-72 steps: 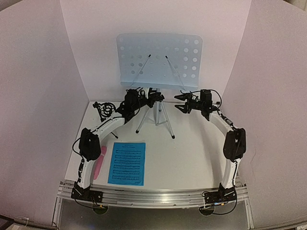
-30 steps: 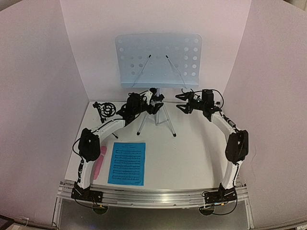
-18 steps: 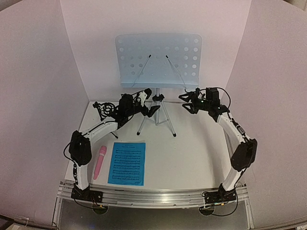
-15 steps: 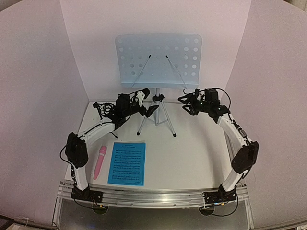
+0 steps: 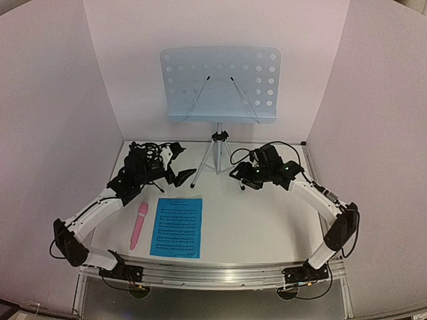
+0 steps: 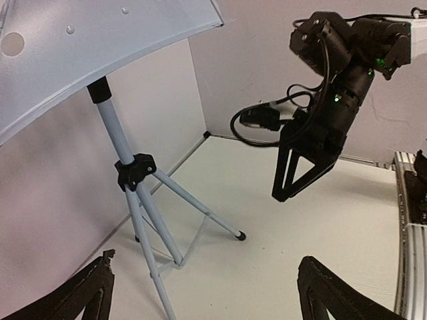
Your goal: Set up the instrument practice props
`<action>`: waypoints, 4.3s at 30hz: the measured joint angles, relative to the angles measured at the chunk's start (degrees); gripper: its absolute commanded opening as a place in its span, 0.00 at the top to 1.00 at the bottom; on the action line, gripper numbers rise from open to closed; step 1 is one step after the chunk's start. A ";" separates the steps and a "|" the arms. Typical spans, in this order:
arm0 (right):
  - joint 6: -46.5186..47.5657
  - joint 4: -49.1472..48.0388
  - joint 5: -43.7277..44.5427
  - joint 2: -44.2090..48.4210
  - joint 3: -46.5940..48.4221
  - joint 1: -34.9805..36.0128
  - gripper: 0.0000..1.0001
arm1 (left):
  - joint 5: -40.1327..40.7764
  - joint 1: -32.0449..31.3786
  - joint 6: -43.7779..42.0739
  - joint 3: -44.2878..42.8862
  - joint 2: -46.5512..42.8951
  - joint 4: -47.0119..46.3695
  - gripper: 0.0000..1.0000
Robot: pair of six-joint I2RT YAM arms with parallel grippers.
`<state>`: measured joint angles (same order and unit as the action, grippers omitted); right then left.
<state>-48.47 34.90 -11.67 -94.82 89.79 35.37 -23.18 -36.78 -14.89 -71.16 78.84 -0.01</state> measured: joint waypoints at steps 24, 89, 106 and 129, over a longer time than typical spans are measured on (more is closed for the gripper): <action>-7.25 -5.26 -3.44 -29.98 6.63 19.88 0.42 | 20.07 -0.41 -20.99 32.10 -18.61 48.09 0.34; -16.10 -22.51 -5.39 -36.00 4.03 17.96 0.42 | 18.17 -0.34 -35.34 44.68 -9.00 22.50 0.33; -17.84 -25.05 -7.80 -36.48 3.76 17.28 0.89 | 17.75 -0.34 -36.11 44.99 -9.00 21.33 0.31; -7.80 -20.78 -8.28 -34.39 4.74 17.14 1.00 | 13.33 -0.23 -18.90 33.57 -16.69 31.33 0.15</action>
<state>-56.27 14.12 -19.94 -129.21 94.53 52.52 -9.86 -37.01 -33.79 -37.59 62.16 31.33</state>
